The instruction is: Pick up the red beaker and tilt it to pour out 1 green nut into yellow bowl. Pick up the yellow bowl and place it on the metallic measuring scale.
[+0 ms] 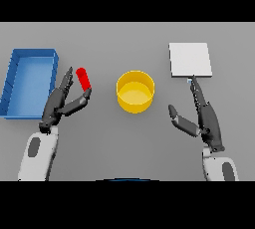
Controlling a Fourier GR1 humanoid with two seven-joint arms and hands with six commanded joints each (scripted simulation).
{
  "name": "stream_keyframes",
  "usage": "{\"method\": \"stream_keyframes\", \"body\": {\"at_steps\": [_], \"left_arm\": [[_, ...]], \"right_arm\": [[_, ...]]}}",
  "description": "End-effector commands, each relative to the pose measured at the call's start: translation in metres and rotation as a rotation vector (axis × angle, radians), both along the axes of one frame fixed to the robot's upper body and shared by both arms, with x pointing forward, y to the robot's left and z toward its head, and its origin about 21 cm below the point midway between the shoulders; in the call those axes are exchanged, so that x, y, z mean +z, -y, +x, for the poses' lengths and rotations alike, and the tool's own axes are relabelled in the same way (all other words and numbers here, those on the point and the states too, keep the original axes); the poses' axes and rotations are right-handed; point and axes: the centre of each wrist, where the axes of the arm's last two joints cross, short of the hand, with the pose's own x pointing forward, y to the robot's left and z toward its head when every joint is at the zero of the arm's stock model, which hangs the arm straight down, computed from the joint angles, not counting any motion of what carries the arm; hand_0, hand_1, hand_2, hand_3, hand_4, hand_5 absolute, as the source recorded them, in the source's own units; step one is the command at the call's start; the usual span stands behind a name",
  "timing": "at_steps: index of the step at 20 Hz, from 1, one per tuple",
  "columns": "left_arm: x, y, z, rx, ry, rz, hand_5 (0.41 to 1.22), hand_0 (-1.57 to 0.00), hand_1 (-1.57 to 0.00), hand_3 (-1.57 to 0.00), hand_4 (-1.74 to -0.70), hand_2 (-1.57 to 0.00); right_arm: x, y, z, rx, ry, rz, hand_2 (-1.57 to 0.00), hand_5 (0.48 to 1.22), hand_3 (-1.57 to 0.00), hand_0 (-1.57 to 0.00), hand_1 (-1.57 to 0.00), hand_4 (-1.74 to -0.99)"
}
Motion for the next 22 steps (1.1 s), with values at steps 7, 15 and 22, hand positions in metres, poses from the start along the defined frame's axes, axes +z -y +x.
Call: {"method": "stream_keyframes", "body": {"at_steps": [7,15,22], "left_arm": [[-0.002,0.01,0.035,-0.032,0.018,0.043,0.657,0.0,0.0,0.0,-1.2,0.0],[-0.011,0.022,0.06,-0.009,0.022,0.039,0.687,0.0,0.0,0.0,-1.23,0.0],[-0.026,0.035,0.069,0.027,0.064,-0.079,0.787,-0.21,-0.23,-0.25,-1.4,-0.29]], "right_arm": [[-0.001,0.0,0.003,-0.001,-0.006,-0.001,0.0,0.63,0.0,0.0,0.0,-1.227],[0.0,0.003,-0.001,-0.018,-0.005,0.001,0.0,0.642,0.0,0.0,0.0,-1.242],[0.001,0.006,-0.001,-0.028,-0.015,0.0,0.0,0.645,0.0,0.0,0.0,-1.24]]}}
